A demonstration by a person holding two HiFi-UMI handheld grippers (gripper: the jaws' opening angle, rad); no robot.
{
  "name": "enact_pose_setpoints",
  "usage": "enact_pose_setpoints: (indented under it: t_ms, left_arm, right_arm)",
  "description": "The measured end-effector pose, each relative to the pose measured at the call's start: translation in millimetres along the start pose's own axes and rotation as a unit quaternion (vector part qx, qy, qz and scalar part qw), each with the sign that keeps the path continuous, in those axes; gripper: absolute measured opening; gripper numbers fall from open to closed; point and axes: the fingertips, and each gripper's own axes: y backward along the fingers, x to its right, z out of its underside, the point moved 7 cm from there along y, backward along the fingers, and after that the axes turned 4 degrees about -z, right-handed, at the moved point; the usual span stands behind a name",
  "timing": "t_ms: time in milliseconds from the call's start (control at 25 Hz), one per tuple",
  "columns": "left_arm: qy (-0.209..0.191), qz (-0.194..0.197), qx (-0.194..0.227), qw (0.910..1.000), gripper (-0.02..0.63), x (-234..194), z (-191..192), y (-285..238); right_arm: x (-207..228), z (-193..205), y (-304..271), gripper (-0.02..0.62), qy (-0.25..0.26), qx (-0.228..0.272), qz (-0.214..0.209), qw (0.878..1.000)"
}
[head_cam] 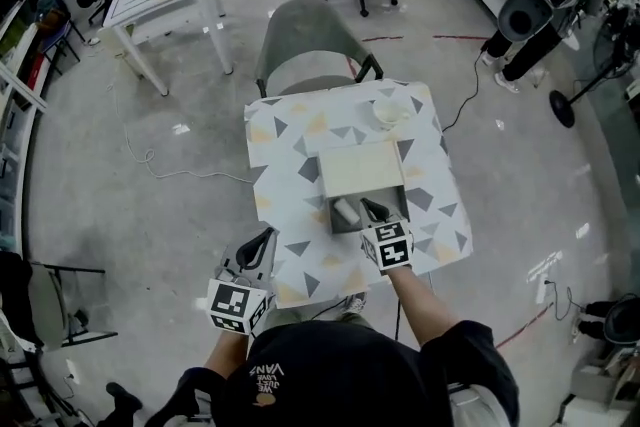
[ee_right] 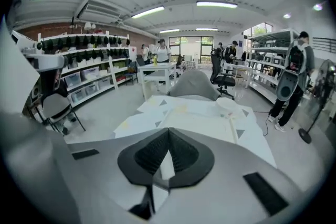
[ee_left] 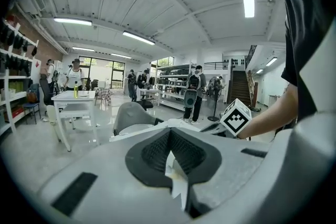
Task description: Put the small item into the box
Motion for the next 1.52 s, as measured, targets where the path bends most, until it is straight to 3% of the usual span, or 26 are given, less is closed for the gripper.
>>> enact_pose_setpoints:
  t_ms: [440,840,1120,1520]
  left_arm:
    - [-0.046,0.084,0.021,0.9952,0.006,22.3,-25.9,-25.7]
    - [-0.077,0.158,0.035,0.9837,0.006,38.3,-40.1,-37.3]
    - [-0.089,0.195,0.038,0.9760,0.006,43.2,-43.9,-40.3]
    - [-0.103,0.233,0.037,0.9662,0.006,50.9,-42.7,-43.5]
  right_arm:
    - [-5.9,-15.6,99.9,0.000,-0.070,0.127,0.062,0.988]
    - [-21.8,-24.1,178.7,0.000,-0.122,0.225,0.126,0.958]
    - [-36.5,-20.9,219.5,0.000,-0.135,0.261,0.171,0.940]
    - [-55.8,-8.8,240.9,0.000,-0.145,0.271,0.201,0.930]
